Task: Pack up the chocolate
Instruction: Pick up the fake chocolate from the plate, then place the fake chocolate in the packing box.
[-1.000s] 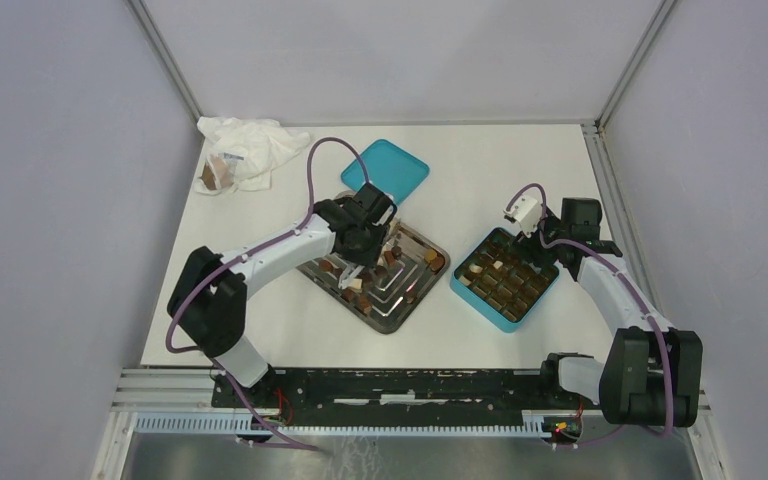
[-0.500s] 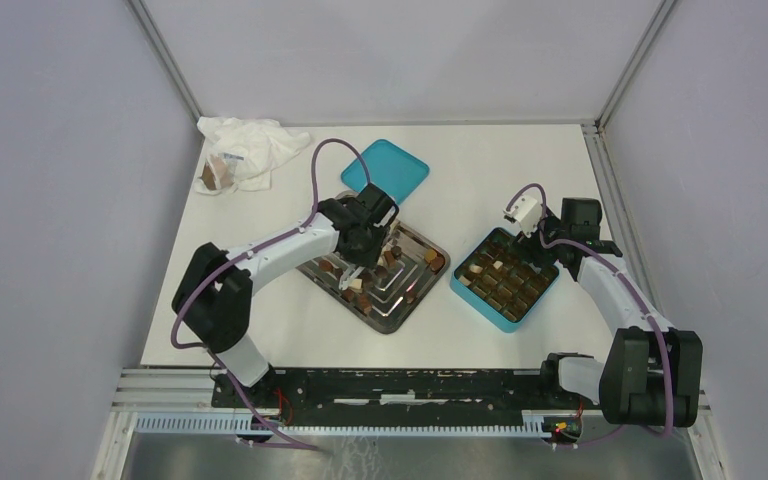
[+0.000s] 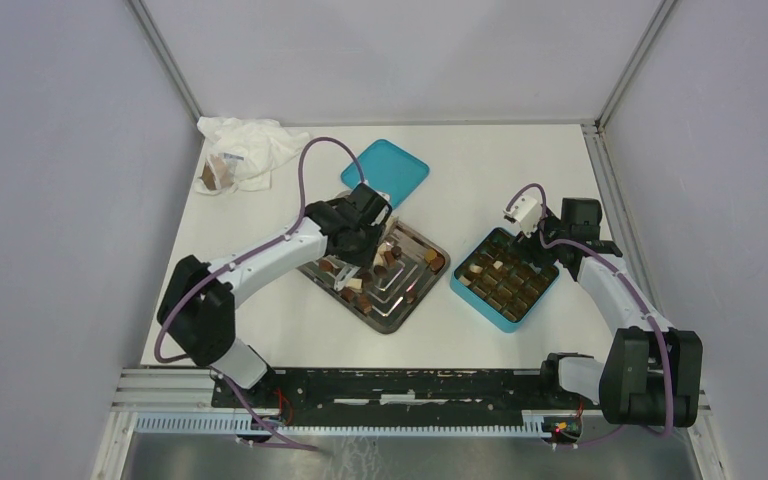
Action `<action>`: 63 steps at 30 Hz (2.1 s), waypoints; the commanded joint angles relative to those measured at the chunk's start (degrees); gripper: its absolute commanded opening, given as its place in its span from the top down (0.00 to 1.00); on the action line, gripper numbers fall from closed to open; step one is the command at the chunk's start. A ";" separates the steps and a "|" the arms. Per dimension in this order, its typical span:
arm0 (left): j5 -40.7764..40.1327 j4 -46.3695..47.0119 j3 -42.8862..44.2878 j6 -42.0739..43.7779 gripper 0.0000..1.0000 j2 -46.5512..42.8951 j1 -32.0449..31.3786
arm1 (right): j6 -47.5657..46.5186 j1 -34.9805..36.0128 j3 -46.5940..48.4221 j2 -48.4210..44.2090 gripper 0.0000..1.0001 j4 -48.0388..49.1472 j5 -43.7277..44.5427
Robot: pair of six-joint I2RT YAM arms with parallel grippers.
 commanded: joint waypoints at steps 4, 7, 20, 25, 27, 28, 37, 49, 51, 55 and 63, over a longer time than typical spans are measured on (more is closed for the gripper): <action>1.35 1.72 -2.34 0.51 0.98 -6.00 0.16 | 0.06 0.10 1.35 -1.03 0.30 0.25 -1.03; 3.52 2.53 -3.94 0.38 0.98 -8.31 0.17 | 0.06 0.10 1.30 -1.08 0.30 0.34 -1.13; 18.01 10.89 -10.64 -2.77 0.98 -20.02 -3.65 | 0.63 0.10 1.45 -1.03 0.29 0.30 -1.62; 18.42 16.38 -10.47 -5.99 0.98 -17.98 -10.51 | 1.05 0.10 1.23 -1.60 0.29 0.93 -1.08; 16.65 17.75 -9.38 -6.81 0.98 -16.14 -13.83 | 1.41 0.10 0.96 -2.10 0.29 1.66 -0.43; 16.11 18.58 -8.76 -7.19 0.98 -15.03 -15.20 | 1.55 0.04 0.71 -2.46 0.29 2.03 -0.17; 12.95 19.77 -1.48 -7.43 0.98 -3.79 -22.21 | 2.50 0.02 -0.17 -3.83 0.26 4.08 1.90; 11.06 16.57 5.39 -5.51 0.90 3.85 -24.09 | 2.56 0.02 -0.28 -4.01 0.25 4.32 1.99; 11.06 16.12 5.98 -5.25 0.86 4.56 -24.18 | 2.56 0.02 -0.28 -3.97 0.25 4.24 1.93; 10.61 15.35 6.78 -4.91 0.79 5.38 -24.23 | 2.56 0.02 -0.28 -3.88 0.25 4.22 1.90; 9.13 14.29 7.58 -4.53 0.69 6.11 -24.32 | 2.60 0.02 -0.28 -3.90 0.25 4.20 1.82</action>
